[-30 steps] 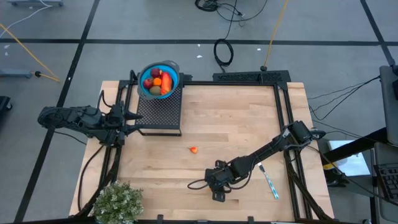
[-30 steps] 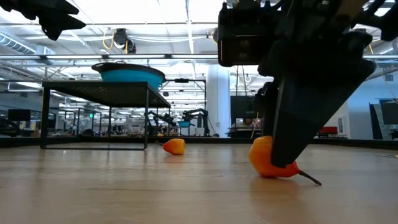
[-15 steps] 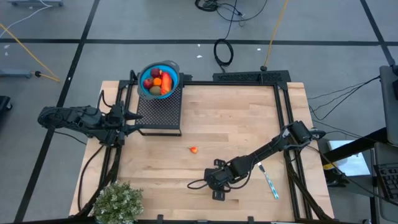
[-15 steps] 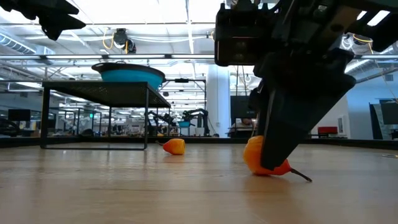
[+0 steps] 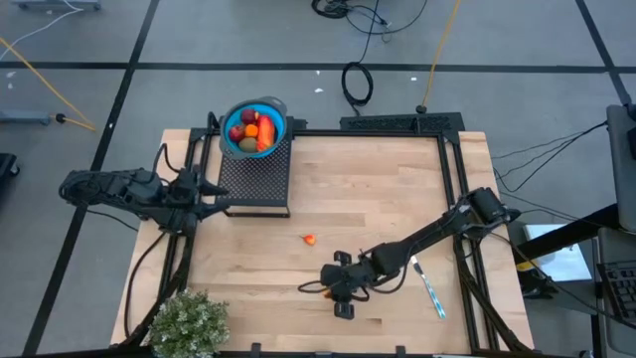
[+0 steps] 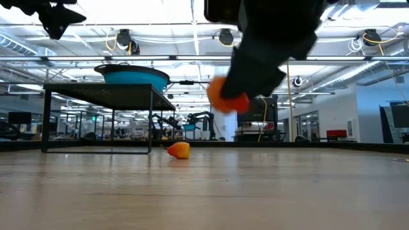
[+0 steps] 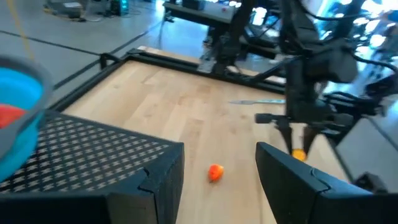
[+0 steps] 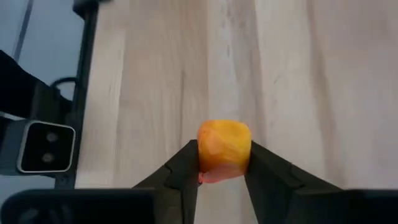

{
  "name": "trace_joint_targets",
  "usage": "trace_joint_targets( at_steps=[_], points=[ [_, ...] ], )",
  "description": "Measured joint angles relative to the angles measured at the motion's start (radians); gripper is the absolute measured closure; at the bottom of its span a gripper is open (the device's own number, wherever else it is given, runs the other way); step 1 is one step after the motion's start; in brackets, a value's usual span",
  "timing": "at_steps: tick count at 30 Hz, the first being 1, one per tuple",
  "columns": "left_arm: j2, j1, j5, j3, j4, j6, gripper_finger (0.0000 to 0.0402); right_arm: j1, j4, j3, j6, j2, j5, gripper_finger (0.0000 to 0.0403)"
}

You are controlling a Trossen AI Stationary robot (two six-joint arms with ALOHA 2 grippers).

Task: Pick & Place Fruit
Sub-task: Put the peach into the blue strainer bowl on the shelf

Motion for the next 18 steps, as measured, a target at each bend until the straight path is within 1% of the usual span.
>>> trace_joint_targets(
  at_steps=[3, 6, 10, 14, 18],
  points=[
    [0.0, 0.0, 0.047, 0.0, 0.028, -0.019, 0.0202, -0.019, 0.001, 0.0, -0.035, -0.046, 0.001, 0.0296],
    [0.003, 0.0, 0.089, 0.0, 0.079, -0.04, 0.0202, -0.044, 0.053, 0.0, -0.082, -0.09, 0.004, 0.0294],
    [0.023, 0.0, 0.146, 0.0, 0.143, -0.048, 0.0202, -0.081, 0.14, 0.001, -0.186, -0.138, 0.009, 0.0297],
    [0.062, 0.0, 0.174, 0.0, 0.179, -0.062, 0.0202, -0.115, 0.204, 0.001, -0.31, -0.173, 0.067, 0.03],
    [0.129, 0.0, 0.18, 0.0, 0.225, -0.087, 0.0202, -0.15, 0.262, 0.001, -0.412, -0.204, 0.111, 0.0296]
  ],
)
